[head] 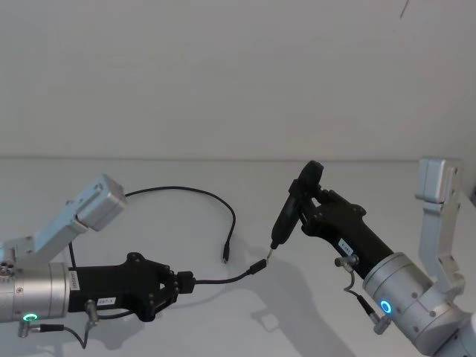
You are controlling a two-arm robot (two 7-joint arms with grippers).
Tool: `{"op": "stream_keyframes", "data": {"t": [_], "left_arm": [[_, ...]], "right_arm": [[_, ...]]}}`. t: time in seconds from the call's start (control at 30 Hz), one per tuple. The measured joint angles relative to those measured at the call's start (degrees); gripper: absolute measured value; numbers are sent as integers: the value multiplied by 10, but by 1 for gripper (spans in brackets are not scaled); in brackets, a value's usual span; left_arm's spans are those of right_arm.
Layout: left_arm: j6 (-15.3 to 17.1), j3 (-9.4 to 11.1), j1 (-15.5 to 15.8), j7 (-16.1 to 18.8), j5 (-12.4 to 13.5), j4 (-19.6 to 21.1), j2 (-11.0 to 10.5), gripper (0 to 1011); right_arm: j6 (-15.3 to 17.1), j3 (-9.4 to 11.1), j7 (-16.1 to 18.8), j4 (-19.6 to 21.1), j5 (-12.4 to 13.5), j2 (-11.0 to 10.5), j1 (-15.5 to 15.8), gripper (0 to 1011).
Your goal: Pick up the data cable with the one hand.
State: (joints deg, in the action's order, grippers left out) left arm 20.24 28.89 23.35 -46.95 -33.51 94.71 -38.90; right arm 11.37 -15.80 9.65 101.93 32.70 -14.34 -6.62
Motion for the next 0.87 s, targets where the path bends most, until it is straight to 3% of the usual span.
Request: {"op": "stream_keyframes", "data": {"t": [0.17,0.3,0.87], "left_arm": [[0,0,0,0,0,0,0,42],[0,0,0,0,0,0,0,119],[0,0,0,0,0,0,0,658]], "right_arm": [[0,0,0,0,1,0,0,279],[1,0,0,1,1,0,-1,279],[1,0,-1,1,2,-1,-1,279]]}}
